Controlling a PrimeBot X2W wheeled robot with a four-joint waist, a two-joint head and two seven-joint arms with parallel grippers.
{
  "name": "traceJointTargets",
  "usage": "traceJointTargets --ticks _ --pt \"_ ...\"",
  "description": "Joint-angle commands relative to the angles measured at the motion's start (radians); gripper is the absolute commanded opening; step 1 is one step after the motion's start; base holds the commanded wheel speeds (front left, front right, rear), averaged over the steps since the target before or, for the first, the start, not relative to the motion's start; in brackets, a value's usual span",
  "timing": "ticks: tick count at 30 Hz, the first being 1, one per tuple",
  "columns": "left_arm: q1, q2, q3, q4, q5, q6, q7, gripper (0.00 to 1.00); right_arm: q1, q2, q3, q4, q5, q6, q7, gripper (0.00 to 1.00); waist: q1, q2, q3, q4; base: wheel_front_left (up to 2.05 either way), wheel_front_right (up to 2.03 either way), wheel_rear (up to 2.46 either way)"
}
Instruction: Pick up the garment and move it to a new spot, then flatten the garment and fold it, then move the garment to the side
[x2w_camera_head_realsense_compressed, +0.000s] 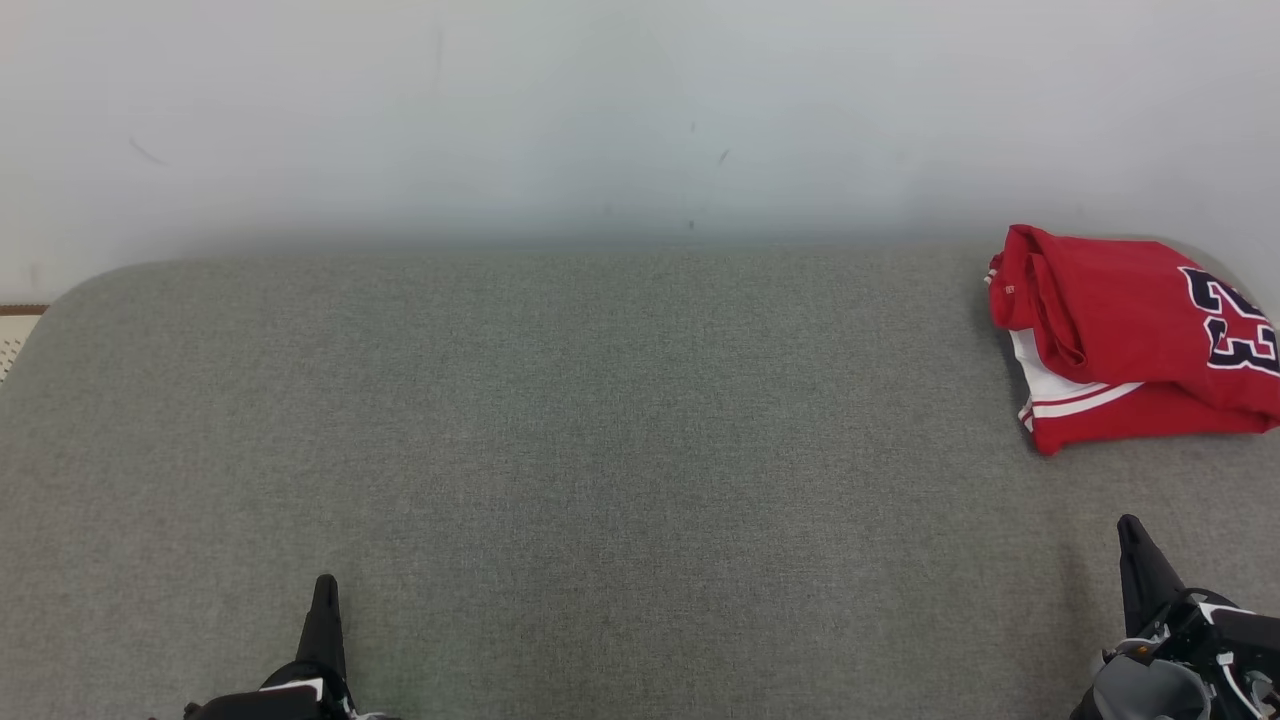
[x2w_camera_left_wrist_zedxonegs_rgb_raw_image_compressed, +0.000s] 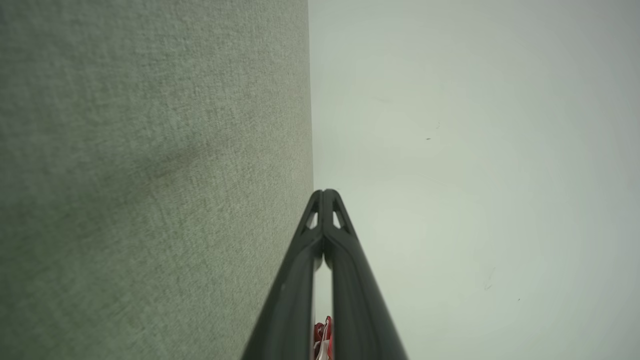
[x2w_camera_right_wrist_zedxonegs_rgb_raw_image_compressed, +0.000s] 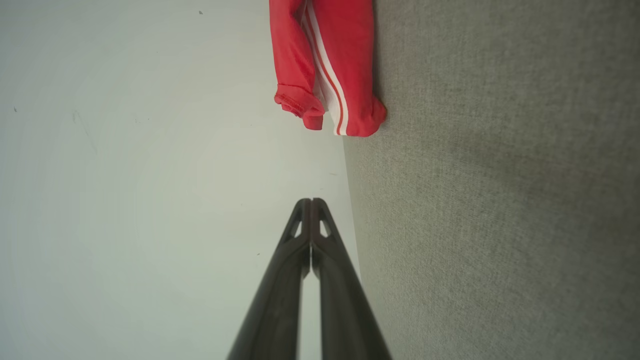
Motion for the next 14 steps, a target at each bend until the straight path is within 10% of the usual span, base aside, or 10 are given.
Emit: traceJointTargets --ticks 1,14 --pt "-0.008 0.003 0.001 0.003 -0.005 -0.003 0.003 0.0 -0.008 0.003 -0.001 0.0 -0.006 0.0 0.002 0.0 0.0 0.0 0.0 0.0 0.0 0.0 0.0" --pt "-0.008 0.003 0.001 0.002 -0.005 -0.003 0.003 0.0 -0.009 0.004 -0.002 0.0 -0.005 0.0 0.003 0.0 0.0 0.0 0.0 0.0 0.0 0.0 0.0"
